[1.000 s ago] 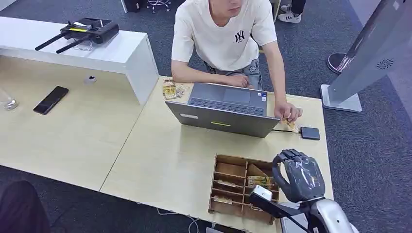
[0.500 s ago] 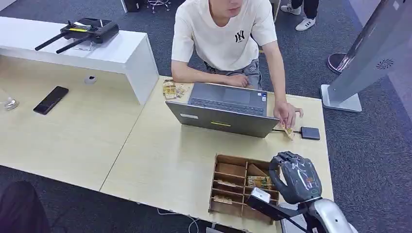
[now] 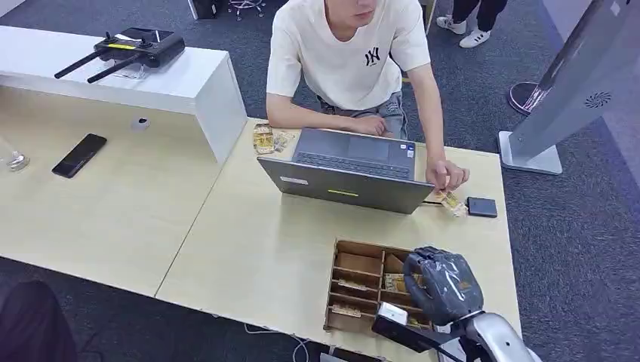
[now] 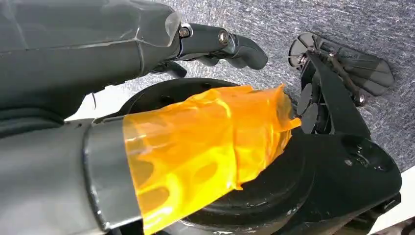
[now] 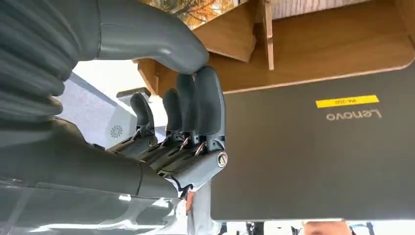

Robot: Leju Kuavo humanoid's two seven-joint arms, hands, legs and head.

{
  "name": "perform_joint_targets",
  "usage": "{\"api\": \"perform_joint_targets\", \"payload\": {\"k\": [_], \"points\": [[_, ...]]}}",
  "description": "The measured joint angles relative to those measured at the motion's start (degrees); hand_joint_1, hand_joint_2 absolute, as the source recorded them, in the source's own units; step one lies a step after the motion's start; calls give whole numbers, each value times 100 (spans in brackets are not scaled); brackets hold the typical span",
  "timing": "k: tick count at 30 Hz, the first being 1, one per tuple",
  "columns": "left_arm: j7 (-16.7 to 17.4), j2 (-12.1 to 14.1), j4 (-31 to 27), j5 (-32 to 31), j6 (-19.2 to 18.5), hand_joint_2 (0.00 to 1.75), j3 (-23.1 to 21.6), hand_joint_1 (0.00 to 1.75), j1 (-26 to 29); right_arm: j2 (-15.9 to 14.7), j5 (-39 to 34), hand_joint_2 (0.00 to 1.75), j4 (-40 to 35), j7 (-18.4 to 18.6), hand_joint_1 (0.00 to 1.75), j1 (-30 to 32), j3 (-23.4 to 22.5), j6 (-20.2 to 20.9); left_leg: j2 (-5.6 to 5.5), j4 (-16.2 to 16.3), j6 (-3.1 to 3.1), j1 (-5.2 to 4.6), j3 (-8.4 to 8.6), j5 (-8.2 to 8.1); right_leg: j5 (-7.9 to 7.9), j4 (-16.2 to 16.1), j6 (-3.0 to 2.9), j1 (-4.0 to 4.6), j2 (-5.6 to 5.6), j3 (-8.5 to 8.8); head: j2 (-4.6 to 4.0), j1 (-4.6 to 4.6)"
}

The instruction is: Pass the card to the sensor for recognition and then transmit it.

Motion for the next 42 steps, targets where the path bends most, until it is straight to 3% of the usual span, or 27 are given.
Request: {"api": "perform_joint_targets", "payload": {"k": [12, 16, 28, 32, 35, 39, 40, 42], "points": [[0, 0, 0, 41, -2, 0, -9, 0, 1, 0, 124, 175, 210, 85, 120, -129, 55, -63, 0, 0, 0, 0, 0, 0, 0, 0, 0, 0, 0, 0, 0, 0], [2, 0, 0, 72, -2, 0, -9, 0, 1, 0, 221, 175, 223, 162, 127, -139, 28, -131, 0, 0, 0, 0, 1, 0, 0, 0, 0, 0, 0, 0, 0, 0], [-13, -4, 0, 164, 22, 0, -11, 0, 4, -44, 276, 175, -98, 330, 120, -23, -393, -363, 0, 1, 0, -1, 2, 0, 0, 0, 0, -1, 1, -1, 0, 0], [-33, -7, 0, 208, 22, 0, -17, 0, 4, -44, -154, 175, -389, 196, 115, 125, -533, -155, 0, 1, 0, 0, 1, 0, 0, 0, 0, -1, 1, -1, 0, 0], [-48, -4, 0, 227, 15, 0, -31, 0, 3, -44, -514, 175, -595, 52, 96, 199, -551, 53, 1, 1, 0, 0, 1, -1, 0, 0, 0, 0, 1, -1, 0, 0], [-83, -2, 0, 240, 13, 0, -83, 0, 1, -44, -872, 175, -776, -151, 98, 236, -531, 289, 1, 1, 0, 0, 1, -1, 0, 0, 0, 0, 1, -1, 0, 0], [-85, -2, 0, 240, 13, 0, -105, 0, 1, -44, -940, 175, -813, -199, 84, 247, -516, 339, 1, 1, 0, 0, 1, 0, 0, 0, 0, 0, 1, 0, 0, 0], [-85, 2, 0, 243, 7, 0, -120, 0, 1, -44, -1148, 175, -861, -311, 84, 253, -472, 483, 0, 1, 0, 0, 1, 0, 0, 0, 0, 0, 1, 0, 0, 0]]}}
